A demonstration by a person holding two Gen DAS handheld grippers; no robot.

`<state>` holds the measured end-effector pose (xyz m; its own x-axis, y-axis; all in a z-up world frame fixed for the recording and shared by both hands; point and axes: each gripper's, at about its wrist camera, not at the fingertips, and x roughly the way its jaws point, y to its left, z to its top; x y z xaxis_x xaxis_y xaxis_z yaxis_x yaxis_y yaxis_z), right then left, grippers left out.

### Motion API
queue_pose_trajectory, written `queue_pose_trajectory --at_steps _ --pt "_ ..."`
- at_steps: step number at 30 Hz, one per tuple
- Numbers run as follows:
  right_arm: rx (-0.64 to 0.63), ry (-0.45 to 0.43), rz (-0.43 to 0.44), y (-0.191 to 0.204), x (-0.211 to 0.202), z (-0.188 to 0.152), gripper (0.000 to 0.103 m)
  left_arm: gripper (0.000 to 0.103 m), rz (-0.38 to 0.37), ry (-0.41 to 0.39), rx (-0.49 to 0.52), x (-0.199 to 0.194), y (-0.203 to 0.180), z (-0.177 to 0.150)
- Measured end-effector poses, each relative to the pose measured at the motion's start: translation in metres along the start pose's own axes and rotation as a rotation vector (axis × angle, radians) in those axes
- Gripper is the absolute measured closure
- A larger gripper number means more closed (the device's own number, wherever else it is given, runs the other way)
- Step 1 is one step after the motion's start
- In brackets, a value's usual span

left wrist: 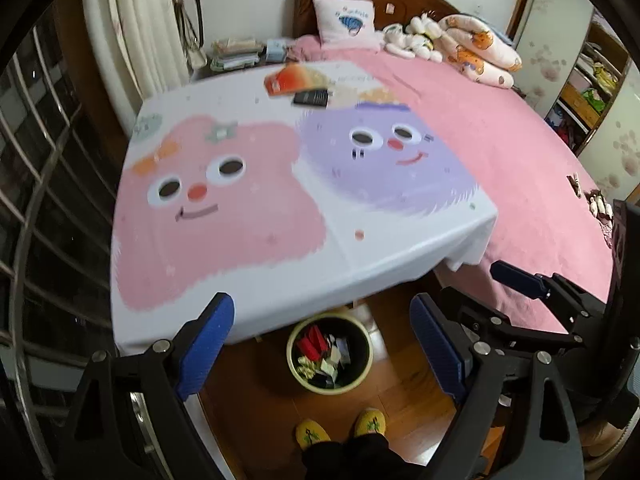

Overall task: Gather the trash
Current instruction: 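Raise both tools back above the table toward the orange bag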

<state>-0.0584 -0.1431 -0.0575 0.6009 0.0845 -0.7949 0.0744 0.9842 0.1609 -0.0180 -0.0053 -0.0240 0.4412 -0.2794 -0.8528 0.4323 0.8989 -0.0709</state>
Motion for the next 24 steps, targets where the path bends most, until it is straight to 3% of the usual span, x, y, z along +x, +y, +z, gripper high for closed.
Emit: queue_pose_trajectory --at_steps 13,19,24 --pt "-0.098 -0.173 -0.117 0.015 -0.026 0.088 0.029 0.015 0.037 -0.149 0.030 -0.028 0.011 0.084" --pt "-0.166 -0.175 -0.120 0.004 -0.001 0.148 0.029 0.014 0.046 -0.161 -0.019 -0.008 0.017 0.127" --pt "-0.258 -0.143 -0.067 -0.015 0.047 0.211 0.029 0.014 0.119 -0.159 -0.086 0.032 0.023 0.176"
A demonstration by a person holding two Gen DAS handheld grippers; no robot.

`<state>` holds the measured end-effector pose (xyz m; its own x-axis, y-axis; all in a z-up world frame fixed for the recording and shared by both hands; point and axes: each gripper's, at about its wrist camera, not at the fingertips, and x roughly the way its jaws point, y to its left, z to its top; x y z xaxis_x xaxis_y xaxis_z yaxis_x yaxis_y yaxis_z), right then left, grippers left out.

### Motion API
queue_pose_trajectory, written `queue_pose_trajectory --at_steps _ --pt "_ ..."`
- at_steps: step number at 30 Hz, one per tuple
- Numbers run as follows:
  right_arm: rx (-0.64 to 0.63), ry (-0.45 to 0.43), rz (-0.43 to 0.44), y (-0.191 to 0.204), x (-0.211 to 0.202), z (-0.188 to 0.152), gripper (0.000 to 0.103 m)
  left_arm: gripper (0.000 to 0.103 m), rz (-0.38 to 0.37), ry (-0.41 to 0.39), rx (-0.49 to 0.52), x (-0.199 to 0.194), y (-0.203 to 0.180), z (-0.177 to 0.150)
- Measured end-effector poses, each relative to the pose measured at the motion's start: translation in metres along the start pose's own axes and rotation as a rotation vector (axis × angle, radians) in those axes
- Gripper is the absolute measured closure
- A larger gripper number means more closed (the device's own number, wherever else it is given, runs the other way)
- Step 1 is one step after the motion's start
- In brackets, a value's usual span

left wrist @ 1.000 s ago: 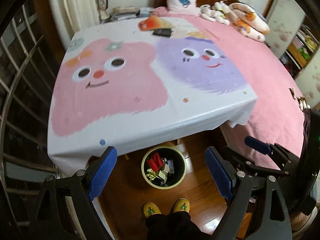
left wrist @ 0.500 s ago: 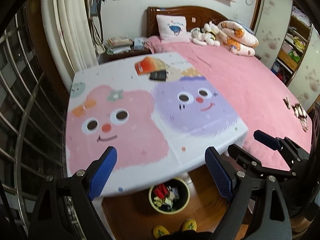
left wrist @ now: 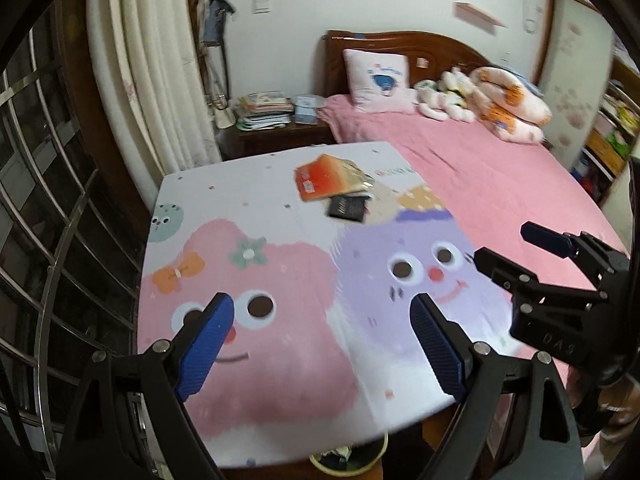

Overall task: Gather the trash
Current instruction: 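Raise both tools back above the table toward the orange bag, then grasp the black TALOPN card with right tool while left tool grasps the orange snack bag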

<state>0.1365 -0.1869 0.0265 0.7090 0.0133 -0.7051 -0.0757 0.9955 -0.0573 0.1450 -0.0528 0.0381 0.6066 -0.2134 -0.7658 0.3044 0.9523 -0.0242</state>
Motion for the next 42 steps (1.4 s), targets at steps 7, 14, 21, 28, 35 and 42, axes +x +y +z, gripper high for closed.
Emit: queue_pose_trajectory --at_steps 7,14,21,28,35,42 --pt "-0.140 0.090 0.163 -0.048 0.116 0.059 0.029 0.015 0.119 0.077 -0.149 0.094 -0.007 0.052" --pt "-0.291 0.223 0.309 -0.057 0.236 0.088 0.029 0.014 0.202 0.185 -0.295 0.188 -0.010 0.074" --pt "-0.434 0.313 0.385 -0.032 0.319 0.084 0.029 0.014 0.272 0.278 -0.374 0.244 0.000 0.067" --pt "-0.544 0.339 0.428 -0.018 0.348 0.073 0.029 0.014 0.299 0.329 -0.420 0.266 0.009 0.058" --pt "-0.603 0.359 0.421 -0.013 0.358 0.063 0.028 0.014 0.307 0.343 -0.438 0.272 0.011 0.056" --pt "-0.609 0.377 0.436 -0.014 0.358 0.067 0.044 0.015 0.291 0.348 -0.443 0.280 0.007 0.063"
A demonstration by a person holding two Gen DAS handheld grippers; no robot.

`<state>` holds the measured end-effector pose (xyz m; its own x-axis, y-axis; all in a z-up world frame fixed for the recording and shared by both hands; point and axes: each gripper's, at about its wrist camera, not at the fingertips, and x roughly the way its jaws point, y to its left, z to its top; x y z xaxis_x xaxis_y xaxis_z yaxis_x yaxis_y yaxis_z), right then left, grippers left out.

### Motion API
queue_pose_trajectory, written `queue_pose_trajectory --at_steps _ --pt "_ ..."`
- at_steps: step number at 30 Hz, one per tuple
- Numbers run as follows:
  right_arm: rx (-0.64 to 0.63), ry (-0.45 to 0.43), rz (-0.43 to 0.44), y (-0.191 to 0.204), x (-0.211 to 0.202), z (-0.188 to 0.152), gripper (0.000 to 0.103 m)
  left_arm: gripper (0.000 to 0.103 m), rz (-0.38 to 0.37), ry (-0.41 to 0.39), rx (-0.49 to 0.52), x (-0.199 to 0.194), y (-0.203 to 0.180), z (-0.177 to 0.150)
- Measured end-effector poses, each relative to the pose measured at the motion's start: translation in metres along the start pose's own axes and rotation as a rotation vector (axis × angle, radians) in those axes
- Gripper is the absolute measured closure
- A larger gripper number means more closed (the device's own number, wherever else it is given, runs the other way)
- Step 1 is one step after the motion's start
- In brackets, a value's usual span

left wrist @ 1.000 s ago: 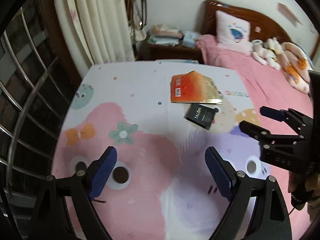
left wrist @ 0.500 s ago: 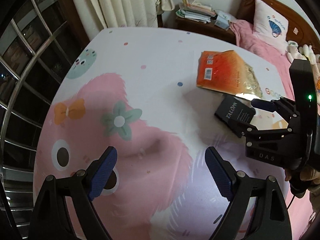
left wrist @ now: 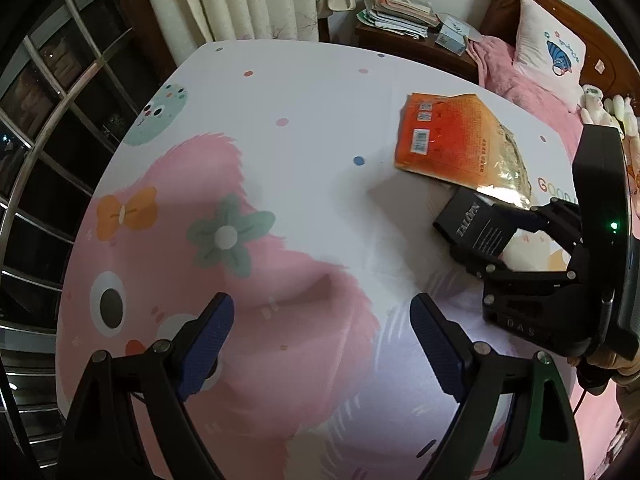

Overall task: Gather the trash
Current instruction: 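Grasp the black TALOPN card with right tool while left tool grasps the orange snack bag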

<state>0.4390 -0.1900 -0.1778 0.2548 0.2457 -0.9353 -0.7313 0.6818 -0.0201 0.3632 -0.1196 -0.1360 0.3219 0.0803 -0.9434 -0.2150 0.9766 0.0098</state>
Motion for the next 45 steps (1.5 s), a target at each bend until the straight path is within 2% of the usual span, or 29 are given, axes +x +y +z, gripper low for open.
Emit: queue_pose_trajectory --at_steps 7,13,17,19,22,26,35,40,45 --pt "0.067 -0.003 0.058 -0.007 -0.013 -0.013 0.047 0.014 -0.033 -0.013 0.055 -0.002 -0.023 0.017" --pt "0.166 -0.040 0.094 -0.025 -0.037 -0.028 0.048 0.014 -0.074 -0.012 0.086 -0.001 -0.045 0.040" --pt "0.248 -0.082 0.058 -0.049 -0.055 -0.033 0.047 0.012 -0.100 -0.012 0.096 0.004 -0.063 0.064" --pt "0.298 -0.106 0.032 -0.064 -0.061 -0.034 0.047 0.001 -0.111 -0.013 0.095 0.007 -0.072 0.077" --pt "0.372 -0.140 -0.012 -0.089 -0.067 -0.035 0.047 0.001 -0.132 -0.016 0.105 0.014 -0.089 0.098" --pt "0.454 -0.160 -0.028 -0.118 -0.065 -0.038 0.047 0.001 -0.182 0.015 0.124 0.031 -0.113 0.132" --pt "0.540 -0.181 -0.018 -0.145 -0.053 -0.045 0.047 0.001 -0.189 0.124 0.172 0.088 -0.146 0.180" --pt "0.537 -0.176 -0.008 -0.147 -0.045 -0.046 0.048 0.001 -0.148 0.173 0.217 0.114 -0.162 0.182" --pt "0.540 -0.167 -0.001 -0.149 -0.038 -0.050 0.047 0.001 -0.115 0.210 0.182 0.134 -0.162 0.178"
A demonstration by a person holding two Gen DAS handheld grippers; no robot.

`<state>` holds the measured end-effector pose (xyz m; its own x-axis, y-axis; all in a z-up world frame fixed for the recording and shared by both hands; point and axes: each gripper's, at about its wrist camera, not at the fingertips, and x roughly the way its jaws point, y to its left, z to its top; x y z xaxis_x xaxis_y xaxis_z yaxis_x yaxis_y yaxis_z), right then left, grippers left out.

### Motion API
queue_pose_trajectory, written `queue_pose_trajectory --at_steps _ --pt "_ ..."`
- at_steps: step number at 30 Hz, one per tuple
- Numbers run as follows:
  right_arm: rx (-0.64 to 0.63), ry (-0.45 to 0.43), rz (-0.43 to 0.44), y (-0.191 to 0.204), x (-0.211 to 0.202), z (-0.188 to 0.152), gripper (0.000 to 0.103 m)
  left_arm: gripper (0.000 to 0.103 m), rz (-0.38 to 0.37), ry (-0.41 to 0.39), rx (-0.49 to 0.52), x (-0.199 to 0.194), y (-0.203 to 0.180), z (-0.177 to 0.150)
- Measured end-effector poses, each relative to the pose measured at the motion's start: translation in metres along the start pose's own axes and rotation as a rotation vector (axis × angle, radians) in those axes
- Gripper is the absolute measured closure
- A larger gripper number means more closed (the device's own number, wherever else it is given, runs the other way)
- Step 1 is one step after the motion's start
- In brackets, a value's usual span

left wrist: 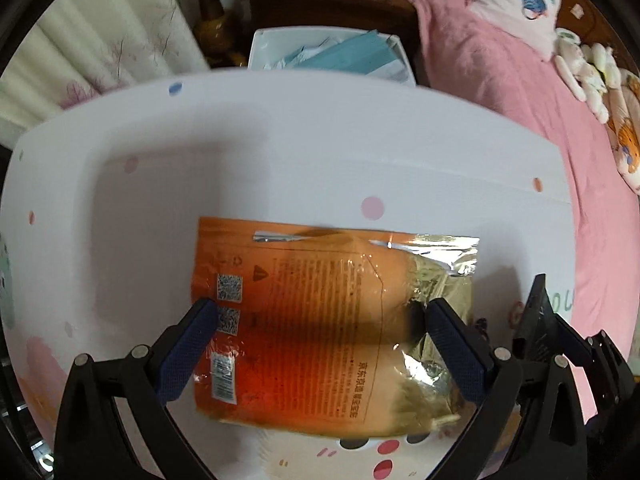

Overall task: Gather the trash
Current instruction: 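Grasp the black TALOPN card with right tool while left tool grasps the orange snack bag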

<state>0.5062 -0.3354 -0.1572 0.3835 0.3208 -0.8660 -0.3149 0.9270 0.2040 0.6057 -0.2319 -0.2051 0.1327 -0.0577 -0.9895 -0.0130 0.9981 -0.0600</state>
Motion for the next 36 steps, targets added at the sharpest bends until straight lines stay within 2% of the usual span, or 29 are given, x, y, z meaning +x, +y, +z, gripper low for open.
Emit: queue_pose_trajectory --at_steps 9,12,14,16,17,18,19,22,28,36 --pt "0.010 0.009 0.022 -0.002 0.005 -0.005 0.047 0.001 0.037 0.010 0.036 0.005 -0.007 -0.005" --pt "0.015 0.011 0.031 -0.002 0.006 -0.008 0.047 0.006 0.055 -0.007 0.053 0.002 -0.011 -0.011" --pt "0.017 0.004 0.034 -0.001 0.004 -0.010 0.047 0.022 0.055 -0.027 0.063 -0.004 -0.014 -0.013" --pt "0.020 0.004 0.040 0.000 0.004 -0.012 0.047 0.064 0.024 -0.046 0.085 -0.013 -0.019 -0.016" --pt "0.020 0.003 0.041 0.001 0.004 -0.013 0.047 0.072 -0.007 -0.041 0.087 -0.015 -0.021 -0.016" --pt "0.019 0.003 0.041 0.001 0.003 -0.014 0.047 0.086 -0.031 -0.030 0.081 -0.016 -0.023 -0.018" --pt "0.019 0.003 0.042 0.002 0.003 -0.015 0.047 0.089 -0.030 -0.033 0.084 -0.017 -0.025 -0.019" --pt "0.020 0.004 0.047 0.004 0.001 -0.019 0.047 0.096 -0.021 -0.058 0.093 -0.019 -0.028 -0.025" --pt "0.021 -0.005 0.059 0.012 -0.009 -0.028 0.048 0.102 -0.076 -0.065 0.070 -0.029 -0.020 -0.046" --pt "0.024 -0.036 0.078 0.034 -0.037 -0.048 0.048 0.103 -0.122 -0.131 0.090 -0.072 0.000 -0.106"
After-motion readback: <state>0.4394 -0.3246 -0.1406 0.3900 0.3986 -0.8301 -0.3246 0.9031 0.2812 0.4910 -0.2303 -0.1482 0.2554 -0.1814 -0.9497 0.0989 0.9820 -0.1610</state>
